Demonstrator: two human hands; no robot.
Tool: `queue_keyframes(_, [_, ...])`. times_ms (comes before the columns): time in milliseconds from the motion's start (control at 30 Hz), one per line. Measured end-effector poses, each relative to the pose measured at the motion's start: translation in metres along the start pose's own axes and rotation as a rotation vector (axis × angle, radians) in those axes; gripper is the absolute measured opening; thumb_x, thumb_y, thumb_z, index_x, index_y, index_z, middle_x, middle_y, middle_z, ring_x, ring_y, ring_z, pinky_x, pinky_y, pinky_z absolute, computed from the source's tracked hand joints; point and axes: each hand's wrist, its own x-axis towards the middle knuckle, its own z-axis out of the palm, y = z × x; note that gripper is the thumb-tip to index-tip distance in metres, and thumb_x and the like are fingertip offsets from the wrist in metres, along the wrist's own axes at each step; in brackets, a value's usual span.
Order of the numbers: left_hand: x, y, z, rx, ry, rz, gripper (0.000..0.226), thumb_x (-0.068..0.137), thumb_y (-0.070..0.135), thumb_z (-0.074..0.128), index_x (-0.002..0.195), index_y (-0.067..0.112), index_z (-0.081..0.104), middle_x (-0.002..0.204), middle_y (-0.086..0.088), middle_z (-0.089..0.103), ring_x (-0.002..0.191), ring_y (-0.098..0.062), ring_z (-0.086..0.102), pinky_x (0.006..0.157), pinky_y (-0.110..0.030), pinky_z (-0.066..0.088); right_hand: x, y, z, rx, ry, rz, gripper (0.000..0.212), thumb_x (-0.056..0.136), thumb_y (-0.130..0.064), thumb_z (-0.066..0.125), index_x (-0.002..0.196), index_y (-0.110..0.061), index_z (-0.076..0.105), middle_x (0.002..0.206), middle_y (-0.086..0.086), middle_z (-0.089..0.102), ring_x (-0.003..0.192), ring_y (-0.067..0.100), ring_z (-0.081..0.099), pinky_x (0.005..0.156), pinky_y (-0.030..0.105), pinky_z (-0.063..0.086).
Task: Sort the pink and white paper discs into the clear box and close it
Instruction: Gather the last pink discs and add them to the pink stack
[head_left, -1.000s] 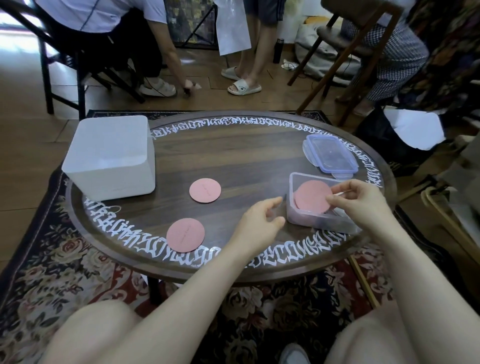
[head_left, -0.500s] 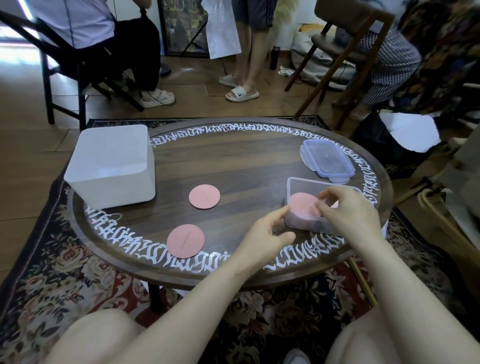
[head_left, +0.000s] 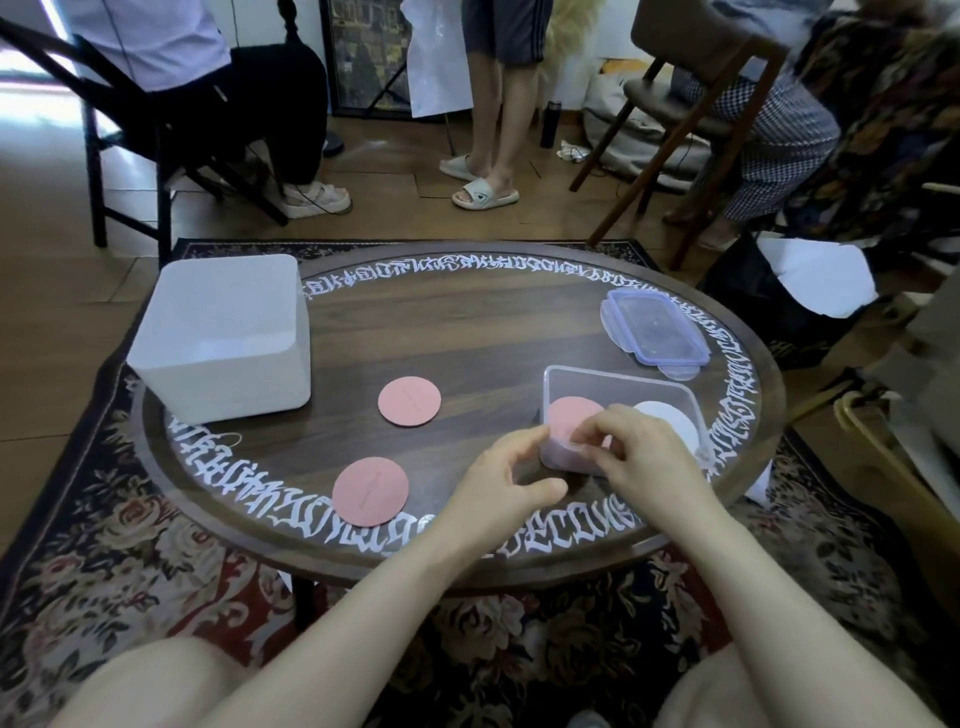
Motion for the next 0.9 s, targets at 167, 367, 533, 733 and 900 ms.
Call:
queue_keyframes(167, [-0.016,-0.002,-0.029,0.08,0.084,0.025,0.053,0.083,-0.002,0.06,0.109,0.043,0.052,0.12,0.014,0.053,0.098,0.014,0.051,0.089,-0.008,0.041,0.005,-0.026,0.028,0.048,0.04,-0.157,0.015,0.074,-0.003,0.068,0.082,-0.015,0.067,0.082,-0.004,0.062,0.074,0.015,0.055,0.067,0.024,0.039])
queue_keyframes(367, [-0.026,0.0,-0.068,0.603,0.174,-0.053,0.047,0.088,0.021,0.058,0.131,0.036,0.049,0.129,0.015,0.052,0.121,-0.012,0.048,0.097,-0.021,0.037,0.009,-0.061,0.038,0.093,0.046,-0.194,0.015,0.08,-0.006,0.059,0.091,-0.015,0.064,0.095,-0.003,0.057,0.082,0.02,0.057,0.065,0.034,0.046])
queue_keyframes(533, [-0.021,-0.016,-0.112,1.066,0.332,-0.377,0.056,0.081,0.044,0.061,0.128,0.018,0.047,0.128,-0.005,0.047,0.122,-0.026,0.042,0.094,-0.038,0.038,-0.009,-0.103,0.049,0.145,-0.02,-0.341,0.016,0.086,-0.02,0.057,0.102,-0.024,0.059,0.101,-0.008,0.053,0.076,0.01,0.051,0.055,0.033,0.046])
queue_keyframes(733, [-0.015,-0.03,-0.112,1.096,0.268,-0.487,0.072,0.066,0.056,0.075,0.118,0.016,0.045,0.124,-0.006,0.048,0.118,-0.026,0.047,0.094,-0.037,0.04,-0.014,-0.102,0.071,0.162,-0.359,-0.114,0.039,0.088,-0.035,0.06,0.125,-0.031,0.047,0.117,-0.011,0.045,0.079,0.0,0.044,0.077,0.029,0.043])
queue_keyframes(900, [-0.012,-0.035,-0.118,0.798,0.292,-0.383,0.034,0.071,0.028,0.077,0.09,0.023,0.049,0.097,0.0,0.062,0.092,-0.022,0.059,0.077,-0.034,0.045,-0.013,-0.095,0.074,0.315,-0.417,0.044,0.055,0.086,-0.035,0.065,0.135,-0.028,0.04,0.12,-0.009,0.048,0.07,-0.009,0.043,0.08,0.021,0.039])
